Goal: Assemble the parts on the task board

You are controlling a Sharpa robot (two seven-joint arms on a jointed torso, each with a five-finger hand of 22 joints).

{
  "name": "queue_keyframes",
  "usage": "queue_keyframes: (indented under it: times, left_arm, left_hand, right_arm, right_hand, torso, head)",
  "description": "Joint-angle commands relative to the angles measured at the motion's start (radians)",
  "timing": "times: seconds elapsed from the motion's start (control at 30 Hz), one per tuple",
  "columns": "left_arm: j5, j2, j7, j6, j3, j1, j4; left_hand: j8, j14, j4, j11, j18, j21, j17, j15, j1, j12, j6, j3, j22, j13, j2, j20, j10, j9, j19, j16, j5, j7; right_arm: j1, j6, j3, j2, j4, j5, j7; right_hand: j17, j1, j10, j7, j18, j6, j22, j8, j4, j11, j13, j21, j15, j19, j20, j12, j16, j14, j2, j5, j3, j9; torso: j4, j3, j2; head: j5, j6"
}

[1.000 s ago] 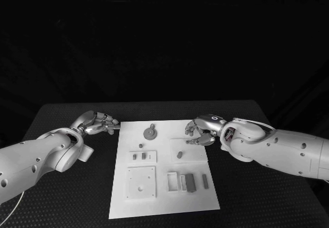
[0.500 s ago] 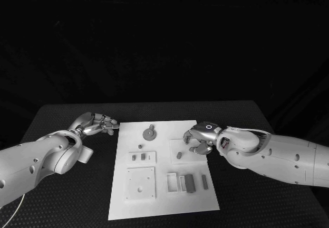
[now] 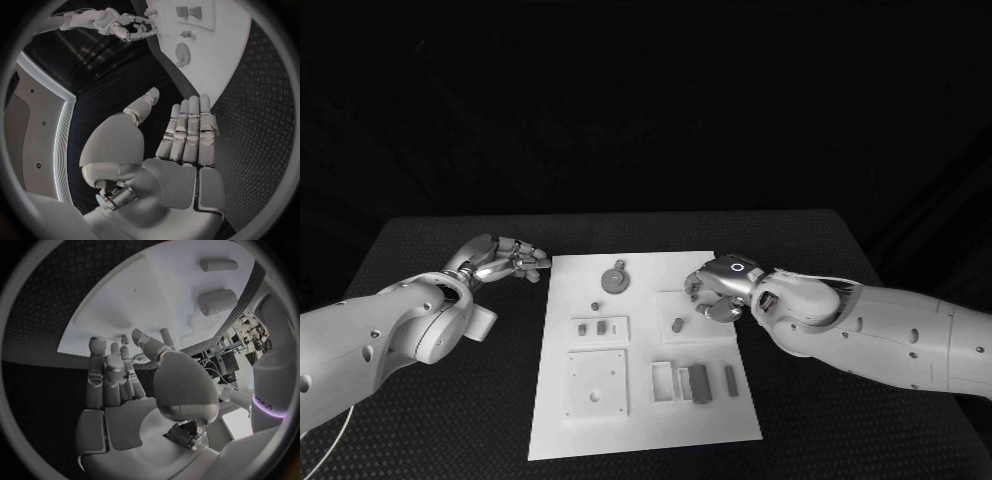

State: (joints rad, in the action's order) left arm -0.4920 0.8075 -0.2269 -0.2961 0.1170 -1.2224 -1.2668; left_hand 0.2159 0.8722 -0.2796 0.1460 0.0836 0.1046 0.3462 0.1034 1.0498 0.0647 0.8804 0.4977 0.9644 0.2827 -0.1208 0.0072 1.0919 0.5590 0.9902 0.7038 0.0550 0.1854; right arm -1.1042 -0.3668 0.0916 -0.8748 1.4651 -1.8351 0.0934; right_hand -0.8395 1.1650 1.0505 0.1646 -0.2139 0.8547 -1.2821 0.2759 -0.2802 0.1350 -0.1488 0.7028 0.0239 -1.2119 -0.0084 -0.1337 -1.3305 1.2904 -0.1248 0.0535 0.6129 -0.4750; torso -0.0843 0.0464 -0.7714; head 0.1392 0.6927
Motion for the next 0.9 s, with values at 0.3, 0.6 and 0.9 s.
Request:
queue_keyframes:
  times: [0.3, 0.6, 0.9]
  left_arm:
    - [0.014, -0.003, -0.003, 0.018, -0.001, 0.0, -0.001]
    - [0.017, -0.002, 0.005, 0.024, -0.001, 0.0, -0.001]
    - [0.017, -0.005, 0.005, 0.026, -0.001, 0.0, -0.001]
  left_hand:
    - [0.005, 0.008, 0.0, 0.002, -0.011, -0.006, 0.004, 0.003, -0.004, 0.002, -0.006, -0.008, -0.003, -0.003, 0.008, 0.0, 0.0, -0.003, 0.009, -0.009, -0.002, -0.003]
    - [-0.001, 0.009, 0.0, 0.004, -0.011, -0.011, 0.013, 0.003, -0.007, 0.002, -0.019, -0.014, -0.007, -0.006, 0.007, 0.0, -0.006, -0.007, 0.01, -0.018, -0.002, 0.002]
    - [-0.001, 0.009, 0.001, 0.005, -0.011, -0.013, 0.017, 0.004, -0.008, 0.002, -0.021, -0.016, -0.008, -0.008, 0.008, 0.001, -0.008, -0.008, 0.01, -0.023, -0.002, 0.003]
  right_arm:
    - [0.004, -0.007, 0.0, 0.022, -0.021, -0.012, 0.013]
    - [0.007, 0.008, 0.0, 0.027, -0.033, -0.024, 0.021]
    - [0.013, 0.016, 0.0, 0.042, -0.054, -0.022, 0.021]
  right_hand:
    - [0.005, 0.0, 0.092, 0.006, -0.048, 0.031, -0.007, 0.013, -0.004, -0.022, -0.001, -0.012, -0.022, -0.013, -0.003, -0.013, -0.012, -0.002, 0.022, 0.0, -0.005, 0.004]
    - [0.009, -0.005, 0.161, -0.012, -0.048, 0.08, -0.015, 0.035, -0.003, -0.047, -0.015, -0.016, -0.047, -0.018, -0.004, -0.019, -0.014, 0.0, 0.032, 0.0, -0.008, 0.004]
    - [0.009, -0.006, 0.17, -0.015, -0.048, 0.086, -0.017, 0.037, -0.002, -0.05, -0.018, -0.018, -0.05, -0.02, -0.005, -0.016, -0.015, 0.0, 0.041, 0.0, -0.007, 0.005]
  torso:
    - [0.0002, 0.0003, 0.0]
    - [0.0006, 0.0005, 0.001]
    - [-0.0001, 0.0007, 0.001]
  head:
    - [0.0, 0.004]
    - [-0.001, 0.007]
    - [0.001, 0.008]
